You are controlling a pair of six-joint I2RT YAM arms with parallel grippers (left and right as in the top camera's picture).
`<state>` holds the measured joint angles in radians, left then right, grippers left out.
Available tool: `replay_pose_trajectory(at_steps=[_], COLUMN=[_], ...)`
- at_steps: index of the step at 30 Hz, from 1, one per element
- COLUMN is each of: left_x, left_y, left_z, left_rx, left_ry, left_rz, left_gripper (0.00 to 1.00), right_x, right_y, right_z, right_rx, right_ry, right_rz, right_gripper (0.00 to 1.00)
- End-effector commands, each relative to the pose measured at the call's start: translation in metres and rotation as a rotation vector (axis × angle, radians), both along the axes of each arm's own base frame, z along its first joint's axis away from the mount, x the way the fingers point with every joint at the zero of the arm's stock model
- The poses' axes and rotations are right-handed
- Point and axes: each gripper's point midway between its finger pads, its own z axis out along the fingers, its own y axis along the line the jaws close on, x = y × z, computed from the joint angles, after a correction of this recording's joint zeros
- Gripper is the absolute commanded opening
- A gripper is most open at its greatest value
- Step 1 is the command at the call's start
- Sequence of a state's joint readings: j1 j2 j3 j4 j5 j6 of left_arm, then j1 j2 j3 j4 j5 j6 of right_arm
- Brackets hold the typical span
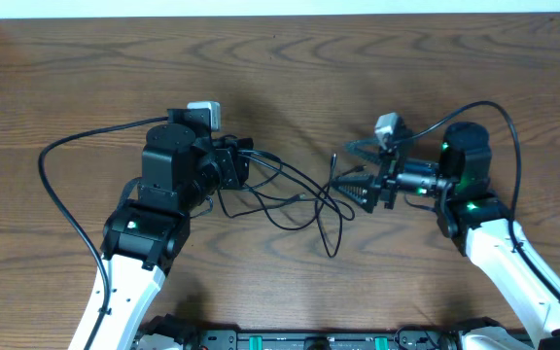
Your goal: Untangle cables
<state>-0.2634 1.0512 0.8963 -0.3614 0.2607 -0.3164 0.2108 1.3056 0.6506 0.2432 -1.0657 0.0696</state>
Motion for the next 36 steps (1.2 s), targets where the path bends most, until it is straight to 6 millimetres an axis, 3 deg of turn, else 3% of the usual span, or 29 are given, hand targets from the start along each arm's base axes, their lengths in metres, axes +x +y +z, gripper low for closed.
replay_pose_trajectory(at_steps=[1, 4, 12, 19, 24, 25, 26, 27, 29, 30, 36], left_x=[-0.001, -0.001, -0.001, -0.010, -0.011, -0.011, -0.011, -0.011, -0.012, -0.013, -0.016], left_y=[-0.002, -0.002, -0.003, -0.019, -0.021, -0.021, -0.021, -0.021, -0.021, -0.021, -0.005], left_z=[0.005, 0.004, 0.002, 0.005, 0.006, 0.006, 0.006, 0.006, 0.004, 0.003, -0.030], left_rx=[-0.013, -0.012, -0.012, -0.072, -0.078, -0.080, -0.081, -0.081, -0.079, -0.076, 0.005], left_ry=[-0.010, -0.007, 0.000, 0.014, 0.016, 0.016, 0.017, 0.017, 0.023, 0.032, 0.149], left_rz=[-0.015, -0.015, -0.017, -0.106, -0.116, -0.119, -0.120, -0.120, -0.120, -0.119, -0.048], left_gripper=[0.28, 0.28, 0.28, 0.28, 0.28, 0.28, 0.28, 0.28, 0.29, 0.29, 0.34], right_x=[-0.011, -0.026, -0.042, -0.028, -0.050, -0.051, -0.052, -0.052, -0.048, -0.044, -0.005], right_y=[0.012, 0.020, 0.026, 0.042, 0.067, 0.070, 0.073, 0.075, 0.076, 0.076, 0.052], right_z=[0.005, 0.014, 0.049, 0.034, 0.029, 0.026, 0.022, 0.018, 0.017, 0.018, 0.055], right_rx=[0.006, 0.045, 0.150, 0.103, 0.091, 0.079, 0.065, 0.049, 0.039, 0.039, 0.054], right_ry=[-0.037, -0.046, -0.088, -0.066, -0.043, -0.040, -0.045, -0.045, -0.052, -0.064, -0.143], right_rz=[0.061, 0.149, 0.265, 0.161, 0.227, 0.223, 0.219, 0.208, 0.180, 0.159, -0.023], right_gripper=[0.94, 0.96, 0.99, 0.99, 0.99, 0.93, 0.79, 0.60, 0.11, 0.01, 0.01])
